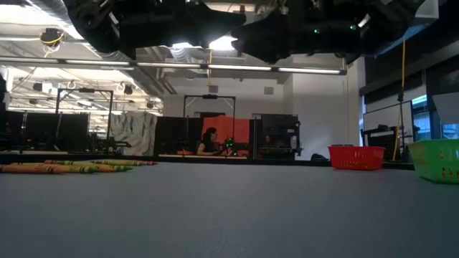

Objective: Sort crayons
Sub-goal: Put the orange crayon into the green bin

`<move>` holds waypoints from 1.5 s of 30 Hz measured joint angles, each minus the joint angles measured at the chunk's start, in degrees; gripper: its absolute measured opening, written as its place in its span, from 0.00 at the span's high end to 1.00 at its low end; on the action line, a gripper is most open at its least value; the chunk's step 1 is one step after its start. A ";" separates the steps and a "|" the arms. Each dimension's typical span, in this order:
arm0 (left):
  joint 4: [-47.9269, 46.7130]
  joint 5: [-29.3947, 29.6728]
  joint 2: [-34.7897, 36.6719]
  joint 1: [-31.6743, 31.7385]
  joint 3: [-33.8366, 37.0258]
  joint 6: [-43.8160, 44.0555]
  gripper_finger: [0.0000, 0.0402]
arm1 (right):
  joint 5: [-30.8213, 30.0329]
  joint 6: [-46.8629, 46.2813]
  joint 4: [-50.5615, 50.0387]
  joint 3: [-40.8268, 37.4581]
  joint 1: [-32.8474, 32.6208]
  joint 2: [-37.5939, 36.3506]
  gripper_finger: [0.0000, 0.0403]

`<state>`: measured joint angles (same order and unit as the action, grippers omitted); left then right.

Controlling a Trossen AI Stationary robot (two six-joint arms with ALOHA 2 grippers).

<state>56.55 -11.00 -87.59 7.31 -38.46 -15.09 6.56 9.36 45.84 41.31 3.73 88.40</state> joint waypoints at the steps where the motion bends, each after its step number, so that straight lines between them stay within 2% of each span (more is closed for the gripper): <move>1: 0.00 0.04 0.00 -0.15 -0.01 0.00 0.98 | 0.02 0.16 -0.07 0.07 0.00 0.18 0.36; 4: -0.24 -0.01 0.00 -0.28 -0.02 -0.02 0.98 | 0.16 1.44 -0.19 0.07 0.00 0.35 0.53; 9: -0.38 0.01 0.00 -0.32 -0.02 0.13 0.98 | 0.37 1.99 -0.36 0.07 0.00 0.35 0.89; 11: -0.71 0.17 0.00 -0.40 0.00 0.18 0.98 | -1.52 3.61 -1.21 0.07 -0.03 0.35 0.96; 16: -1.51 0.68 0.00 -0.56 0.02 -0.11 0.90 | -4.30 4.85 -3.42 0.14 -0.07 0.32 0.88; 20: -3.26 2.41 0.11 -0.59 -0.02 -0.31 0.80 | -5.60 4.85 -6.71 0.07 -0.02 -0.97 0.90; 24: -8.76 4.53 1.69 -0.61 -0.02 -0.33 0.72 | -9.90 4.65 -16.35 0.10 -0.22 -4.87 0.97; 28: -18.36 6.10 3.89 -0.63 -0.05 -0.50 0.69 | -15.86 2.74 -29.50 0.10 -2.20 -11.20 0.95; 32: -23.23 7.50 5.27 -0.63 -0.05 -0.50 0.70 | -20.43 -4.75 -43.35 0.10 -4.71 -18.80 0.88; 37: -26.19 7.93 5.20 -0.63 -0.04 -0.05 0.70 | -20.71 -19.05 -64.81 2.84 -6.91 -27.38 0.90; 41: -27.57 8.41 5.20 -0.63 -0.04 -0.05 0.70 | -19.97 -30.38 -82.92 6.88 -9.89 -30.50 0.95; 45: -27.48 9.00 5.20 -0.61 -0.04 -0.35 0.70 | -16.34 -43.47 -96.95 8.95 -12.59 -30.99 0.94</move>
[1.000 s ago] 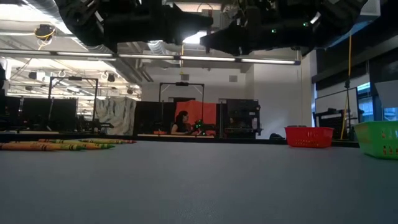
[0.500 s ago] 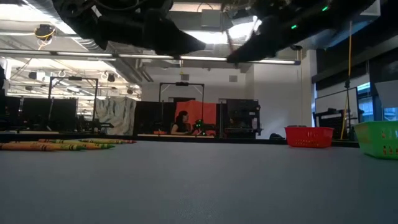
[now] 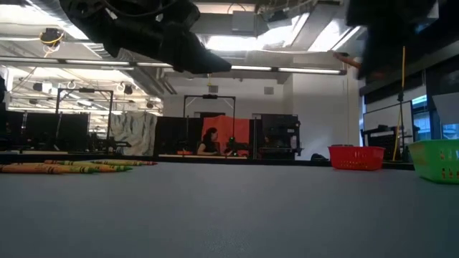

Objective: Sort crayons
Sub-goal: Put the orange crayon into the green bin

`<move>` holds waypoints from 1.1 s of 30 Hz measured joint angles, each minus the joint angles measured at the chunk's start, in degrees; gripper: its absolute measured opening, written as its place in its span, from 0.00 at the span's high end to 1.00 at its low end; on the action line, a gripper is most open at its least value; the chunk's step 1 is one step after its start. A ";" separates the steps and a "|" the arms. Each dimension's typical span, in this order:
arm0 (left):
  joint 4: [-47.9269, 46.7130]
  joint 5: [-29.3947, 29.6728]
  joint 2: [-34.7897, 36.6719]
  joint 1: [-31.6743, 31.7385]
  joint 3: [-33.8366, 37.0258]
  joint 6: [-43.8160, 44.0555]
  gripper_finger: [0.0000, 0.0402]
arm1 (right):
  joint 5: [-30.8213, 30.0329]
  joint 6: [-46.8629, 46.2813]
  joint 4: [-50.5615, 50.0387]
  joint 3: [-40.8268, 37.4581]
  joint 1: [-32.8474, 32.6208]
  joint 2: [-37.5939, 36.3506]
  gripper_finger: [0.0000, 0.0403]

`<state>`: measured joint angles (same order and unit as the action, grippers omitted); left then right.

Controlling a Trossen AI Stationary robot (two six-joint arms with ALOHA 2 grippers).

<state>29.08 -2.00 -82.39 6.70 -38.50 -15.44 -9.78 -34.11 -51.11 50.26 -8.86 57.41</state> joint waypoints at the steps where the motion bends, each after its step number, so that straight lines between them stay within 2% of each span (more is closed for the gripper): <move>1: -0.02 0.00 0.00 0.00 0.00 -0.05 0.70 | 1.55 -2.88 -2.79 0.02 -0.63 0.00 0.93; 3: 0.09 0.00 0.00 0.00 0.00 -0.11 0.70 | 4.14 -7.84 -7.72 -0.23 -1.83 0.07 0.90; 7: 0.02 0.00 0.00 0.00 0.00 -0.11 0.70 | 5.12 -20.08 -13.80 -2.32 -3.80 0.09 0.89; 14: -0.11 0.00 0.00 0.00 0.00 -0.07 0.70 | 8.44 -30.88 -15.01 -8.51 -5.82 0.09 0.89; 18: -0.11 0.00 0.00 0.01 0.00 -0.07 0.70 | 9.97 -31.85 -14.76 -11.67 -5.76 0.09 0.89; 26: -0.09 0.02 0.00 0.00 0.00 -0.09 0.70 | 11.37 -30.53 -13.51 -12.24 -5.75 0.09 0.88; 29: -0.09 0.02 0.00 0.01 0.00 -0.09 0.70 | 11.67 -30.33 -13.51 -12.24 -5.75 0.09 0.83; 33: -0.11 0.02 -0.02 0.02 0.00 -0.09 0.70 | 11.86 -30.32 -13.49 -12.24 -5.75 0.09 0.68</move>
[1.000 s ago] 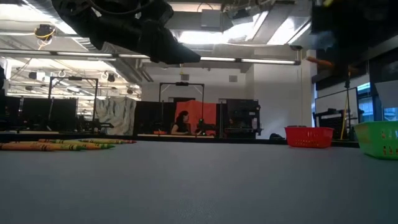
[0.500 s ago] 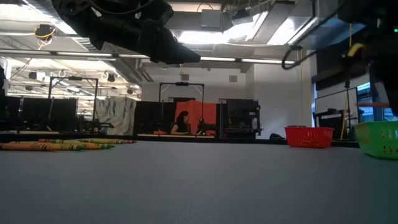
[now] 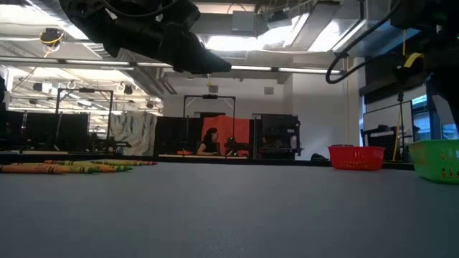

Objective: Sort crayons
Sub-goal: Put the orange crayon into the green bin, then put the red crayon into the black bin

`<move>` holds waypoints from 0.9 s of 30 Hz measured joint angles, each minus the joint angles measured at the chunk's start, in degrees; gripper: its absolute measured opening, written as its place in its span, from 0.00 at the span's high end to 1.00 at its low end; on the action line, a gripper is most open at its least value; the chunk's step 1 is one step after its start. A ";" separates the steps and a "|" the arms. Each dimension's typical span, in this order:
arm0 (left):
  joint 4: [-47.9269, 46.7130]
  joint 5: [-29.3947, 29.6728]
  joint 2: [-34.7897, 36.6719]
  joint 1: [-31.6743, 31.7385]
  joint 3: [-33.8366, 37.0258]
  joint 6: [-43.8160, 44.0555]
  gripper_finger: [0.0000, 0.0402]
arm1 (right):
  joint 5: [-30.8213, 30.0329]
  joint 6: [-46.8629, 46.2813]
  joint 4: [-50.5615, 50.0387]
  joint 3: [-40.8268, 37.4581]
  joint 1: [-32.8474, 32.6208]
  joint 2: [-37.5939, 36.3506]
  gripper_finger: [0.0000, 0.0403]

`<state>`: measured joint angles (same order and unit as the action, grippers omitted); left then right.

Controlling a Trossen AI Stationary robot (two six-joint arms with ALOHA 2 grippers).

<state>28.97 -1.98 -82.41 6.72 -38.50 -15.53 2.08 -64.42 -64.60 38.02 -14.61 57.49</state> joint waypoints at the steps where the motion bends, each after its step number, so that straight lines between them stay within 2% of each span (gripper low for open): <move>1: 0.00 0.02 0.00 -0.02 0.00 -0.02 0.70 | 0.01 0.23 0.02 0.04 0.00 0.00 0.65; 5: -0.04 2.11 0.02 -0.04 0.00 0.00 0.70 | -0.34 2.20 0.82 1.40 0.00 0.00 0.54; 8: -2.72 5.12 1.72 -0.04 0.02 -0.32 0.70 | -3.91 5.24 4.35 3.08 0.00 0.00 0.50; 11: -9.47 9.94 5.40 0.22 -0.07 -1.93 0.70 | -8.27 9.08 8.76 4.76 0.00 0.00 0.50; 15: -23.74 16.94 10.70 2.44 -3.20 -2.78 0.70 | -12.72 16.03 17.02 5.38 0.00 0.00 0.51; 21: -42.08 17.68 12.67 10.75 -9.36 -1.07 0.70 | -22.48 30.52 29.36 5.40 0.00 0.52 0.51; 27: -51.72 17.55 10.30 21.72 -11.98 -1.15 0.70 | -25.76 39.64 35.03 5.40 0.00 2.41 0.51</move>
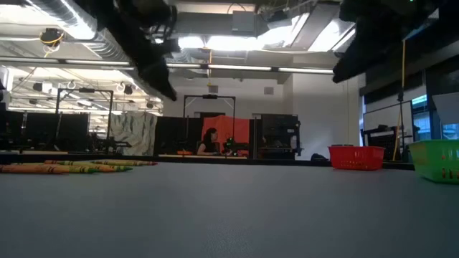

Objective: Sort crayons
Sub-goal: Put the red crayon into the black bin

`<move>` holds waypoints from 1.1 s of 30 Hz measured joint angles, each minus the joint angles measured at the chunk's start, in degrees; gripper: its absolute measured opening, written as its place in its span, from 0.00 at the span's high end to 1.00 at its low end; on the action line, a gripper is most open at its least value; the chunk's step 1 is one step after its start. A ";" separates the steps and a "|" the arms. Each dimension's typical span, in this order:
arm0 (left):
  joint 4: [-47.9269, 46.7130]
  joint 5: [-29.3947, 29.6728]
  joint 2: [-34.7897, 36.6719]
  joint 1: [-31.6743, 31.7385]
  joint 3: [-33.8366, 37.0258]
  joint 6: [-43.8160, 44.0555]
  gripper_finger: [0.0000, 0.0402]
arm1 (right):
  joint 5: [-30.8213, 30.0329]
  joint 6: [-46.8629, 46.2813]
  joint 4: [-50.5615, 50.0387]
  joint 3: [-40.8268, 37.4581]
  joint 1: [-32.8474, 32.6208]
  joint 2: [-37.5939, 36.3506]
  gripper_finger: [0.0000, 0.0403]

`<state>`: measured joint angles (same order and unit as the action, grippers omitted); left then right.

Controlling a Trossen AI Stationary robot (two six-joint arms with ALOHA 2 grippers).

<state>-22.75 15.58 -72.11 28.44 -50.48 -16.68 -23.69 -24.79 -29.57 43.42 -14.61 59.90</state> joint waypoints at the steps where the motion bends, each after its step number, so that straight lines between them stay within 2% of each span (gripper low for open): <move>1: -0.51 -0.04 -0.41 1.90 -0.08 -0.37 0.70 | -0.61 1.43 1.02 0.00 0.00 0.46 0.51; 6: -4.65 -4.34 -4.12 10.29 -0.10 -1.21 0.70 | -2.74 8.43 6.22 0.00 0.00 3.28 0.51; 9: -6.68 -4.73 -7.19 13.53 -0.99 -2.31 0.70 | -2.77 11.88 8.93 0.00 0.00 4.93 0.51; 17: -24.27 -5.63 -16.69 18.81 -11.47 -4.16 0.70 | -4.82 13.25 9.47 0.00 0.00 6.75 0.51; 21: -26.23 -9.54 -20.99 20.93 -13.11 -9.26 0.70 | -4.85 13.66 9.60 0.00 0.00 6.75 0.51; 26: -26.55 -7.46 -26.10 21.82 -13.09 -12.42 0.70 | -4.82 14.20 9.64 0.00 0.00 6.75 0.51; 33: -25.94 -8.21 -29.79 21.80 -13.09 -14.01 0.70 | -4.82 14.20 9.62 0.00 0.00 6.75 0.51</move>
<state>-48.69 7.37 -101.90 50.24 -63.57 -30.69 -28.51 -10.59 -19.94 43.42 -14.61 66.65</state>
